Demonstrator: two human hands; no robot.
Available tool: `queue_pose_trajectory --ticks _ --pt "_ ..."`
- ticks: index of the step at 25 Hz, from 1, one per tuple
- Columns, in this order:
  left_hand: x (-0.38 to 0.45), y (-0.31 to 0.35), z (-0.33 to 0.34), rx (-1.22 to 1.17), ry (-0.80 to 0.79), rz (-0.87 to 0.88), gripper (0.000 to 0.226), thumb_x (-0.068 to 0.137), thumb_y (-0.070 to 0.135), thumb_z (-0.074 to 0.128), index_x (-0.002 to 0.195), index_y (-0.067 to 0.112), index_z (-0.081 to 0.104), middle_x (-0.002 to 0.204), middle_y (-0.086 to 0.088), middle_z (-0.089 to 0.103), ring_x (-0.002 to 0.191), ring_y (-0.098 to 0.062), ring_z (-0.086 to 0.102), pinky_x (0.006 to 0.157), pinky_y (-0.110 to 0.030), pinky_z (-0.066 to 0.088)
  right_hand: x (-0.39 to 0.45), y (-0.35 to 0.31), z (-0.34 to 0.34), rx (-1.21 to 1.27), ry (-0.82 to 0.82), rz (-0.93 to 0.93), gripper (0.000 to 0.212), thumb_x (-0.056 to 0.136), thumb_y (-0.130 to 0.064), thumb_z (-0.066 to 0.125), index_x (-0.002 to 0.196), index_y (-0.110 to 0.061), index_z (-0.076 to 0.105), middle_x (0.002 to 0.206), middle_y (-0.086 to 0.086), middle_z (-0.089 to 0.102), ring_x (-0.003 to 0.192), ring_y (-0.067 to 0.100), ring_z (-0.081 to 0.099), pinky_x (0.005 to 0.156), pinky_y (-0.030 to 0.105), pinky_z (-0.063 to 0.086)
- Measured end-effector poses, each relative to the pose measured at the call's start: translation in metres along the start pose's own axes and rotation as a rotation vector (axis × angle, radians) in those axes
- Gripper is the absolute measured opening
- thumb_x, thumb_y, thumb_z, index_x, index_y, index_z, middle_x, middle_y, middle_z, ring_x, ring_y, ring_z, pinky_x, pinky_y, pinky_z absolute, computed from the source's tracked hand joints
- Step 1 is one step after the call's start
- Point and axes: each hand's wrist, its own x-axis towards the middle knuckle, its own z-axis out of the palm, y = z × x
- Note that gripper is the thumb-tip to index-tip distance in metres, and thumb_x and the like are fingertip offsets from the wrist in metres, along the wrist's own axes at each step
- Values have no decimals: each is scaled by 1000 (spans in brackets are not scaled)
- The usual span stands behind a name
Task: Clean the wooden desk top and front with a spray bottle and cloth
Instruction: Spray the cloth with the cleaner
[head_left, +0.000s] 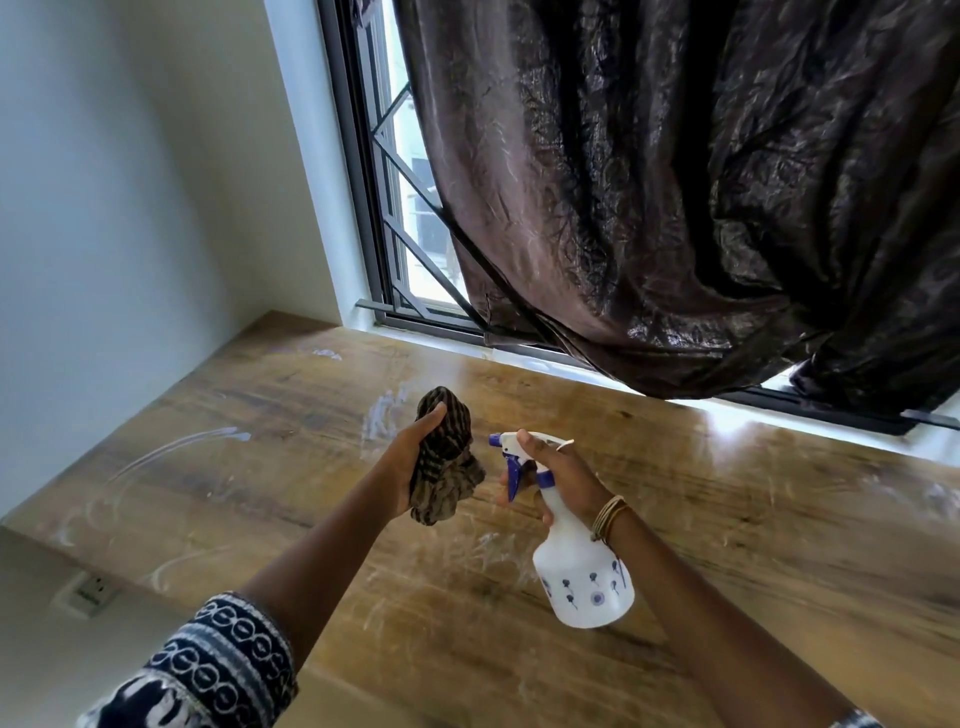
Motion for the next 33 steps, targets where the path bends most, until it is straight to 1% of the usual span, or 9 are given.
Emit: queue_pose_trajectory --ticks 4,12,14,17,21,27,30,31,33 --pt "10 3 -3 -2 -1 13 70 76 57 66 120 3 64 116 -21 68 113 -42 62 106 -59 41 7 5 3 2 119 12 24 102 -34 45 99 -25 67 65 8 65 43 15 57 35 20 40" --pt "21 12 -3 16 -32 8 71 76 58 66 121 3 63 117 -22 66 114 -43 61 106 -60 40 17 11 -1 31 91 -13 35 101 -40 42 120 -22 66 83 24 71 52 33 56 36 22 42" --pt "22 13 -2 19 -39 5 70 75 58 66 120 4 63 116 -21 67 113 -42 61 106 -59 41 20 12 0 36 90 -18 35 101 -42 43 117 -24 68 86 27 70 57 38 57 36 23 42" --pt "24 14 -2 -3 -50 6 73 71 58 68 120 4 64 112 -20 69 112 -41 62 106 -59 41 22 11 4 68 126 -32 29 99 -41 44 103 -26 69 77 23 67 50 29 61 36 22 40" --pt "28 13 -5 -30 -77 15 66 81 56 63 119 2 65 107 -19 70 106 -39 64 106 -58 41 24 14 4 118 119 3 30 96 -42 49 105 -19 67 69 17 63 46 25 55 35 21 38" --pt "32 11 -10 -44 -98 15 68 74 56 68 115 2 67 103 -17 70 103 -36 63 108 -58 39 37 21 -16 139 211 -72 50 89 -57 55 122 -21 66 100 17 73 83 56 61 42 27 46" --pt "34 7 -12 -34 -107 1 73 69 58 72 114 1 67 103 -18 70 104 -37 63 108 -60 37 43 18 -26 119 302 -74 50 80 -63 66 109 -22 73 104 15 74 86 35 66 67 34 52" --pt "35 6 -12 -25 -104 -2 76 66 59 74 115 0 66 103 -18 70 105 -37 62 108 -60 37 44 15 -28 108 334 -58 44 80 -57 67 103 -20 74 102 15 74 86 24 67 73 30 50" --pt "36 4 -13 -8 -92 -11 84 61 60 76 119 0 65 106 -19 69 107 -39 63 108 -61 37 46 13 -29 148 357 -43 29 86 -36 68 101 -12 74 92 11 73 75 6 68 68 16 49"
